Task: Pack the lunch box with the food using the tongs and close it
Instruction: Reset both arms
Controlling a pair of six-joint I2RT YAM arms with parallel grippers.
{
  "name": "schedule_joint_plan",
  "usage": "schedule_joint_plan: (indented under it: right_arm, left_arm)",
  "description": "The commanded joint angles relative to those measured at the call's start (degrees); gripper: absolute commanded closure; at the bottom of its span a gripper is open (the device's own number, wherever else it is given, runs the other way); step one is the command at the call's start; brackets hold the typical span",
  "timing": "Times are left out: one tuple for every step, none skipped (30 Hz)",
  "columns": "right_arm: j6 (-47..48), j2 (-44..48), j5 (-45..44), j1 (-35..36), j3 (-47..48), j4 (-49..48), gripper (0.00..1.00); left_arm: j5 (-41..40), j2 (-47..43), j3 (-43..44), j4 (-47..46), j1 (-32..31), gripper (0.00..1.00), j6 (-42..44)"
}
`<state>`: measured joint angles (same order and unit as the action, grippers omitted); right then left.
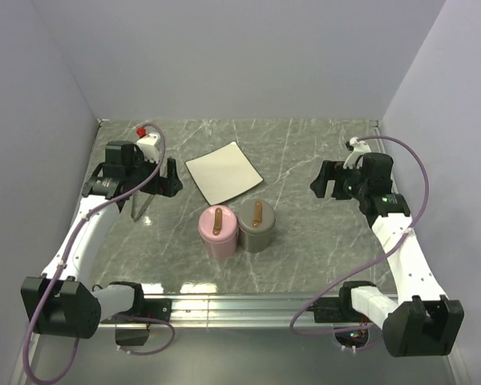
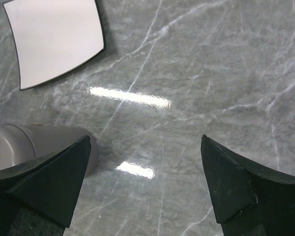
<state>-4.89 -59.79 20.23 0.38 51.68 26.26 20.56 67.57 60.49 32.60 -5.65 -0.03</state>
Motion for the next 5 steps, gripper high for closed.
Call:
schedule_joint_plan:
  right_arm:
    - [-0.2,2.1,0.1,0.0,-0.7,-3.0,0.00]
    - [-0.3,2.5,0.9,0.0,-0.8,-3.0,0.00]
    - [-0.3,2.7,2.9,-0.1,-1.0,-2.9,0.00]
    - [0.2,3.3,3.8,-0.1,-1.0,-2.8,0.00]
    - [0.4,3.4,4.1,-0.1,-0.9,-2.8,0.00]
  left_arm:
    - [-1.5,-2.3,-1.2,-4.3,0.2,0.01,-2.0]
    - [-1.6,-2.2,-1.1,-4.4,0.2,0.01,-1.9]
    - [-1.6,-2.1,-0.9,-4.0,0.2,0.01,-1.5]
    - [-1.9,-2.1,-0.6,-3.9,0.2,0.01,-1.3]
    - [-2.3,-2.3,-0.2,-3.9,0.2,0.01,-1.2]
